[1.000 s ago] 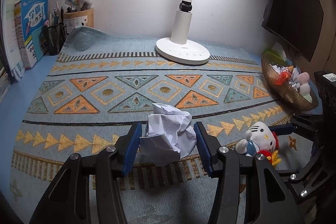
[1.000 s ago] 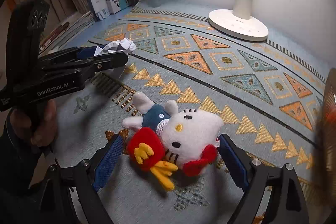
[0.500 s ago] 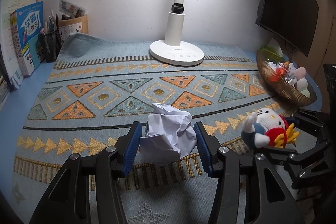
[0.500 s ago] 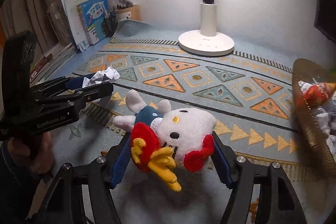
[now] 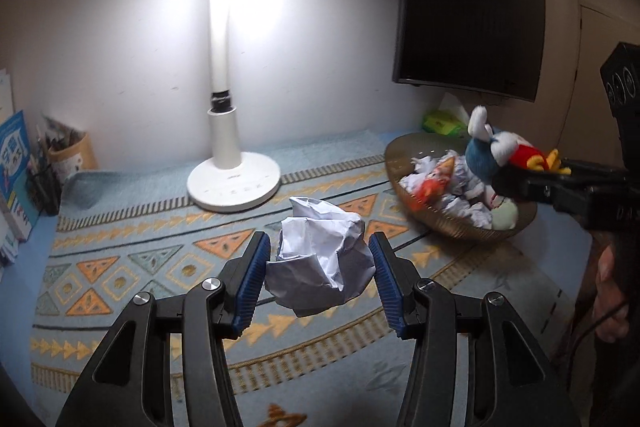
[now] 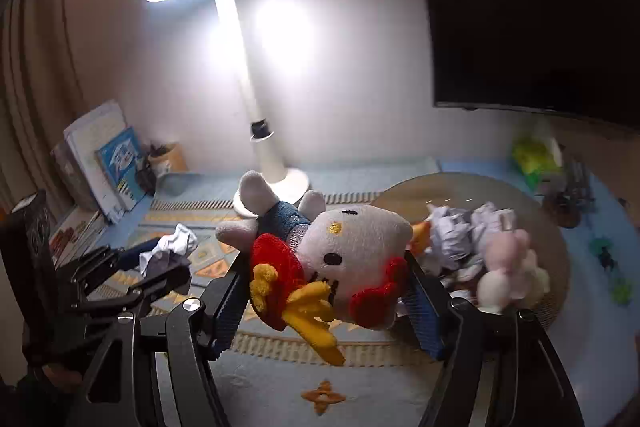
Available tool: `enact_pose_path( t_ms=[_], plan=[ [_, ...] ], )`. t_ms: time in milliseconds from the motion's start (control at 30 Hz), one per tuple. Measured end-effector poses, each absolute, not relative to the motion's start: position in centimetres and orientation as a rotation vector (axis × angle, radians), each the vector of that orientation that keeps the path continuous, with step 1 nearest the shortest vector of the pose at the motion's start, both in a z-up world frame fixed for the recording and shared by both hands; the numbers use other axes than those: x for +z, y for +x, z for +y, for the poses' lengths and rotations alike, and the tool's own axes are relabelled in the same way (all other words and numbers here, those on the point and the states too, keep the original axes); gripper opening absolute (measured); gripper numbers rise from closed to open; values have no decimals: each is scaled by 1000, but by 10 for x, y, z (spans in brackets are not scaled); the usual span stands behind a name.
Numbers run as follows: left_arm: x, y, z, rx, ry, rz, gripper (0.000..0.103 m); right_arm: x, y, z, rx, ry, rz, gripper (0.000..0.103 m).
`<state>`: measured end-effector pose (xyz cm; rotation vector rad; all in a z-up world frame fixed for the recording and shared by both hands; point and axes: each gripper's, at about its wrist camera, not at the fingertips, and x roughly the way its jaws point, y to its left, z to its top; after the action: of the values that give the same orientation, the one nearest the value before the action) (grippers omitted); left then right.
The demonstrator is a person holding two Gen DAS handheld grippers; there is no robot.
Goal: Organize objects
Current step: 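Carry the paper ball and Hello Kitty plush over the woven bowl and release both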
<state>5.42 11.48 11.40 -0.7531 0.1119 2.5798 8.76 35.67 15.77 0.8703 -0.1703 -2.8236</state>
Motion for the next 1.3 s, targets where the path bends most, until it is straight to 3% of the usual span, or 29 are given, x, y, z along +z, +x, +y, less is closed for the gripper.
enact_pose_path(
  t_ms=[333, 533, 667, 700, 733, 800, 1033, 1300],
  plan=[
    [133, 39, 235, 2412, -641, 217, 48, 175, 62, 469, -3015, 877, -475, 69],
    [118, 4, 281, 2311, -706, 163, 48, 152, 30, 483, -3126, 1018, -446, 69],
    [111, -7, 302, 2285, -703, 154, 49, 138, 16, 497, -3108, 1010, -526, 76],
    [111, -6, 308, 2287, -675, 169, 59, 136, 14, 499, -3111, 1001, -526, 77],
    [110, -6, 313, 2292, -662, 187, 84, 134, 11, 503, -3122, 1019, -523, 79],
    [107, -7, 321, 2314, -648, 204, 95, 131, 10, 506, -3127, 1052, -518, 83],
    [111, -5, 285, 2350, -695, 118, 95, 134, 32, 484, -3055, 1063, -476, 87],
    [120, 17, 197, 2493, -726, 34, 95, 142, 58, 389, -2881, 965, -338, 90]
  ],
)
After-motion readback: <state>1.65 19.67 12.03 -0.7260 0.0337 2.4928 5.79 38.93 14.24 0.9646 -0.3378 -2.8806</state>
